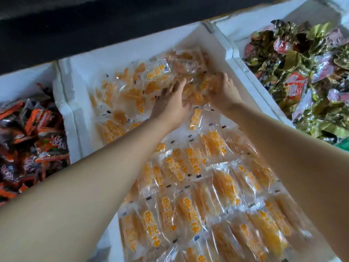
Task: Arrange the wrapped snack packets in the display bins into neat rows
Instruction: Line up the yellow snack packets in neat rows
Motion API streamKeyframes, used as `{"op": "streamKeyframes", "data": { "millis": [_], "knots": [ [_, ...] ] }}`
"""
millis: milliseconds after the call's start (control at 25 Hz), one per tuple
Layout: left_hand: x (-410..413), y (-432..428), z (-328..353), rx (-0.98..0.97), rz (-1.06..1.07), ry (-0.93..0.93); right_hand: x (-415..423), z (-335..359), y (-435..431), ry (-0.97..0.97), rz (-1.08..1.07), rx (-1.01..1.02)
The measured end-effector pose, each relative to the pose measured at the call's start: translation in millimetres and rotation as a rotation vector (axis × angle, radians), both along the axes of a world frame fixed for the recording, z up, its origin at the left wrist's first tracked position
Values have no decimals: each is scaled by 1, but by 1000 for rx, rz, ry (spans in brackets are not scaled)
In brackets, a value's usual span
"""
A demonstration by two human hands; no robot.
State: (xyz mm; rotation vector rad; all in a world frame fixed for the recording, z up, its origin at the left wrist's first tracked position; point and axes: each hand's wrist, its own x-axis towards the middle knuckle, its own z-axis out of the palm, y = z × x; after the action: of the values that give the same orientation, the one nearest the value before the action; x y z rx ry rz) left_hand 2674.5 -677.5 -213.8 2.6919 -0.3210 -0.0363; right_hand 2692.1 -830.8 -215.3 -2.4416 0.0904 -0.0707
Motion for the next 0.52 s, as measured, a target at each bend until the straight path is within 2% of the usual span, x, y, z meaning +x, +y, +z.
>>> {"op": "streamKeyframes", "data": {
  "millis": [80,200,360,520],
  "knots": [
    [12,-8,-4,-48,19,60,16,-5,0,72,43,15],
    [20,-16,-10,-67,74,-14,24,-13,-5,130,75,-109],
    [23,-20,-17,-119,118,103,30,-17,-8,132,-78,91],
    [23,-19,-21,-235,130,111,33,-19,-2,108,-85,122]
  ]
}}
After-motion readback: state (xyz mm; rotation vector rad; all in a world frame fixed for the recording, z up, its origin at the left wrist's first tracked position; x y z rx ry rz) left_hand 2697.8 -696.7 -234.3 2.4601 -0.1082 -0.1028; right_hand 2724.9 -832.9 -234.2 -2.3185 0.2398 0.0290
